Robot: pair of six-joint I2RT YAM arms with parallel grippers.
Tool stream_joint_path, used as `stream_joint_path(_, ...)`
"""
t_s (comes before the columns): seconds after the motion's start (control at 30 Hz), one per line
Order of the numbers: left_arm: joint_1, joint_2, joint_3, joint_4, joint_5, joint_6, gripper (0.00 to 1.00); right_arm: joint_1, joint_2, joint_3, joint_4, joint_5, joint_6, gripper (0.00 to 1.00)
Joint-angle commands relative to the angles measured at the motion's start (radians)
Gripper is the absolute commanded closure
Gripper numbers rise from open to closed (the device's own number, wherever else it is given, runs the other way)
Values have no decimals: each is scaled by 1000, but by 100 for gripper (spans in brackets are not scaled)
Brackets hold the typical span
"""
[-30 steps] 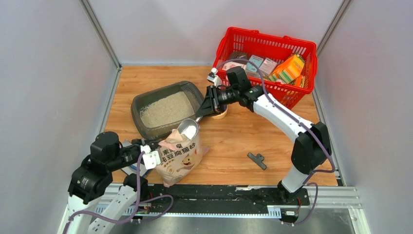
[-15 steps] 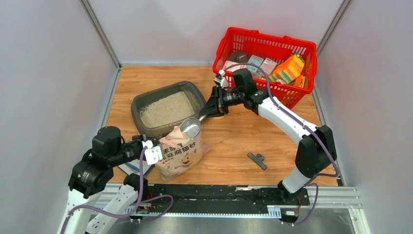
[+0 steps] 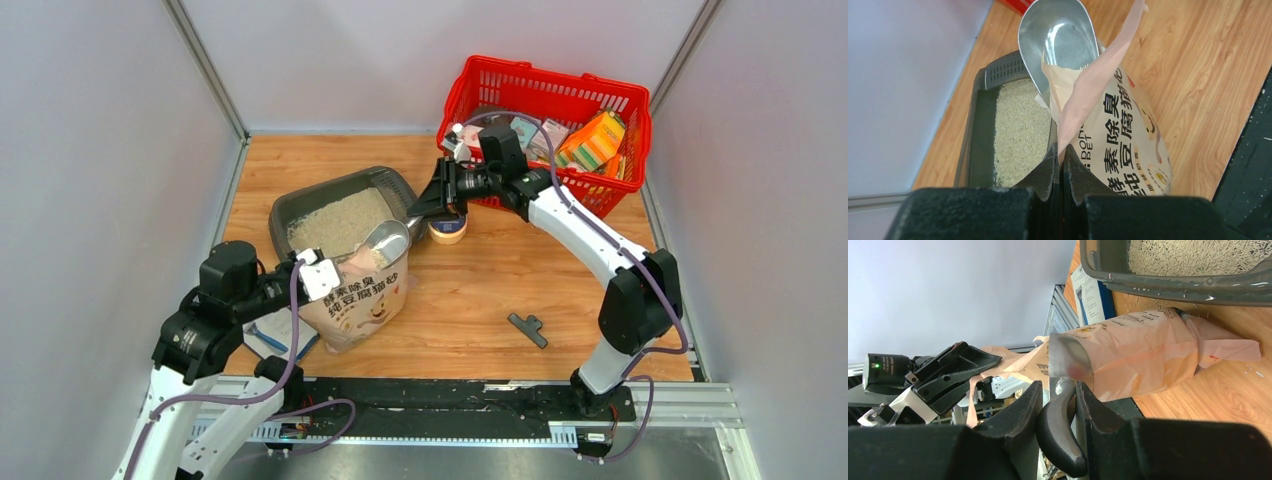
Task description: Fill the litter box with clean litter
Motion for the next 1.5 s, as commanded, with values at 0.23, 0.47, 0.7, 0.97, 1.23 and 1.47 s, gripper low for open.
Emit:
stream_joint_path(0.23, 0, -50, 11, 162, -43, 28, 100, -142, -37, 10, 112, -144, 52, 100)
stream_joint_path(0.47, -2, -36, 16, 176, -53, 31, 100, -156, -32, -126, 287, -245, 187, 100)
stream_joint_path(0.7, 0, -28, 27, 170, -70, 41, 100, -156, -11, -172, 433, -272, 285, 100)
stream_joint_path(0.97, -2, -54, 21, 145, -69, 44, 100, -170, 15, -13, 392, -277, 267, 100)
stream_joint_path(1.23, 0, -70, 60, 58, -37, 29, 100, -168, 156, 141, 338, -248, 227, 100)
stream_joint_path(1.47, 0, -67, 80, -12, -6, 18, 100, -159, 319, 344, 327, -135, 118, 100)
